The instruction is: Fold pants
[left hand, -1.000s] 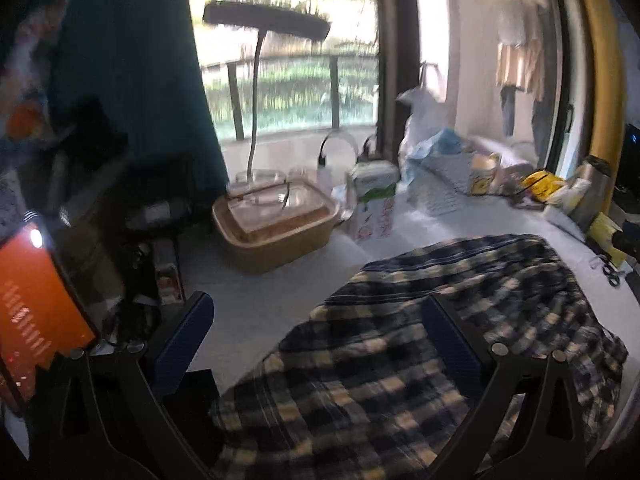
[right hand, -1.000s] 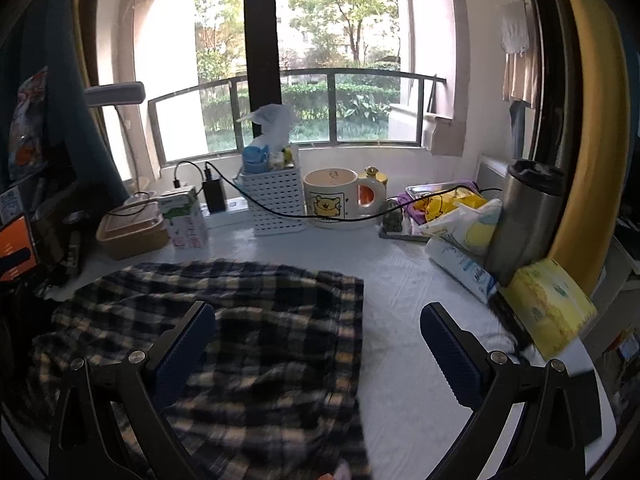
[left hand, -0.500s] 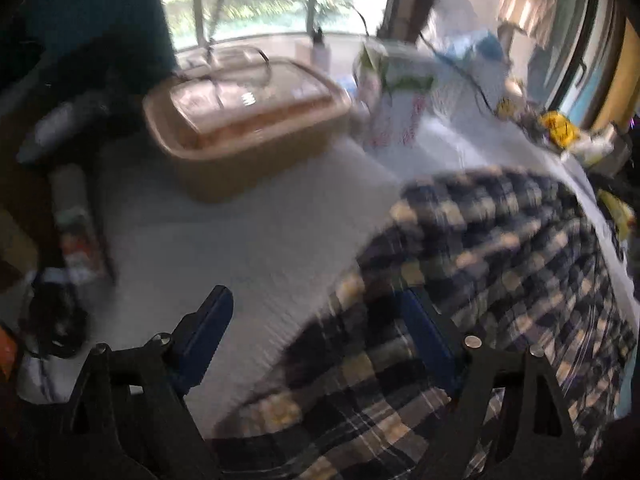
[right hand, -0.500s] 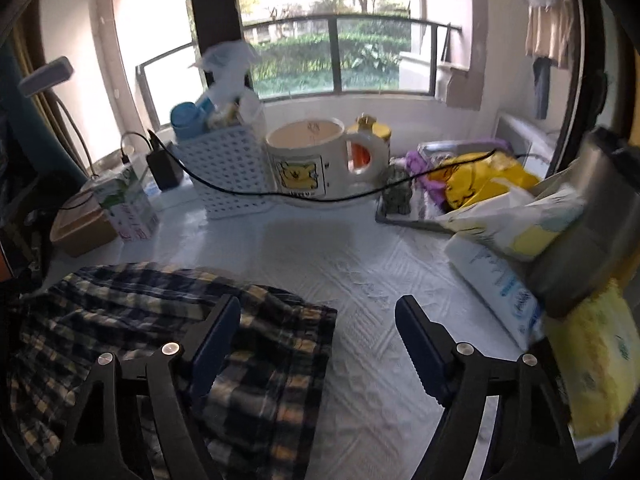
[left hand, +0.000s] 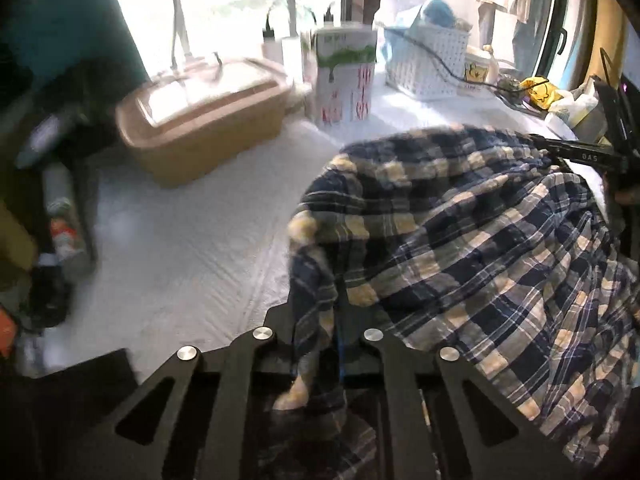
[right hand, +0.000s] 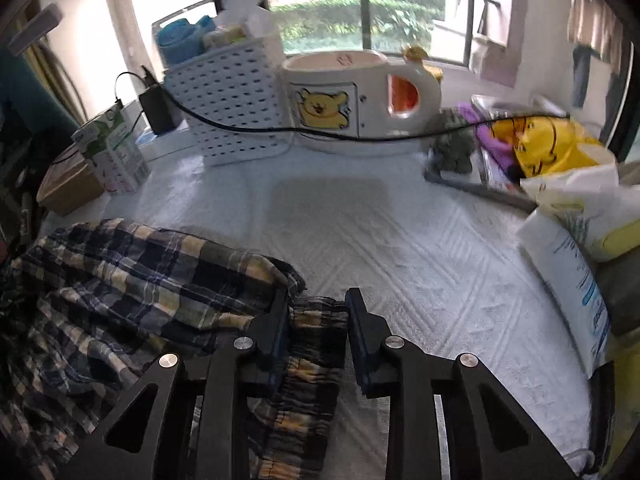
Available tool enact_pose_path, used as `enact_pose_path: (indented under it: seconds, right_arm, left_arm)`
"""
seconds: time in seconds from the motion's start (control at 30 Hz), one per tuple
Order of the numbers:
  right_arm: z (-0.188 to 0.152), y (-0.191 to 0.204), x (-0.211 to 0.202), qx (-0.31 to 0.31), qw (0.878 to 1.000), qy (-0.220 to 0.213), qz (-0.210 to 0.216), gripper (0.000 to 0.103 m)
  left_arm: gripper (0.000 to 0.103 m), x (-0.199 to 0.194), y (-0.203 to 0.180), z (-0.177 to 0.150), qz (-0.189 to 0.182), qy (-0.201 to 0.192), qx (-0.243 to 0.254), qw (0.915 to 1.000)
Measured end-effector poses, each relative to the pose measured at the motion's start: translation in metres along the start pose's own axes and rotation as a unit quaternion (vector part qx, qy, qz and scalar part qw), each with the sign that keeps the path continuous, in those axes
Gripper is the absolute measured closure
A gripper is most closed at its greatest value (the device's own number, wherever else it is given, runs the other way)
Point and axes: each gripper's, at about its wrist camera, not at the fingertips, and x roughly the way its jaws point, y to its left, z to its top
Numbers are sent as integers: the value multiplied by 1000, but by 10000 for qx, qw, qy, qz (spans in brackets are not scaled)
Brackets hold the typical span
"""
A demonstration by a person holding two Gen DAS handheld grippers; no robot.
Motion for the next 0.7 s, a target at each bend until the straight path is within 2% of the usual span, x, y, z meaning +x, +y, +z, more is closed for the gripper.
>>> enact_pose_path:
  seconds: [0.2,0.33,0.43,0.47,0.53,0.6,0.7]
  right_arm:
    - [5,15,-39,-333,9956,-727,-486,77]
    - [21,15,-64,-382,9902,-1171,-653,78]
    - [33,12,-76,-422,9869,-1386,-705,78]
    - [37,12,-78,-449,9858,-1444,-731,78]
    - [44,11,-77,-499,9839,-1515,-806,78]
    - [51,4,-73,-486,9843,-1481,-827,78]
    - [56,-1,-45,-380,9874,-1259,-879,78]
  left_arm:
    - [92,-36,-2,9,527,-773,-216,9954]
    - [92,-49,-9,25,934,-1310,-136,9869]
    - [91,-53,-9,42,1279,-1693,-126,9772]
    - [87,-51,-7,46,1340,-1724,-161,9757]
    - [86,-47,0,49,1272,-1730,-322,9761]
    - [80,-36,3,49,1206,-1559,-443,9794]
    - [73,-28,13,38,1124,-1308,-788,9819]
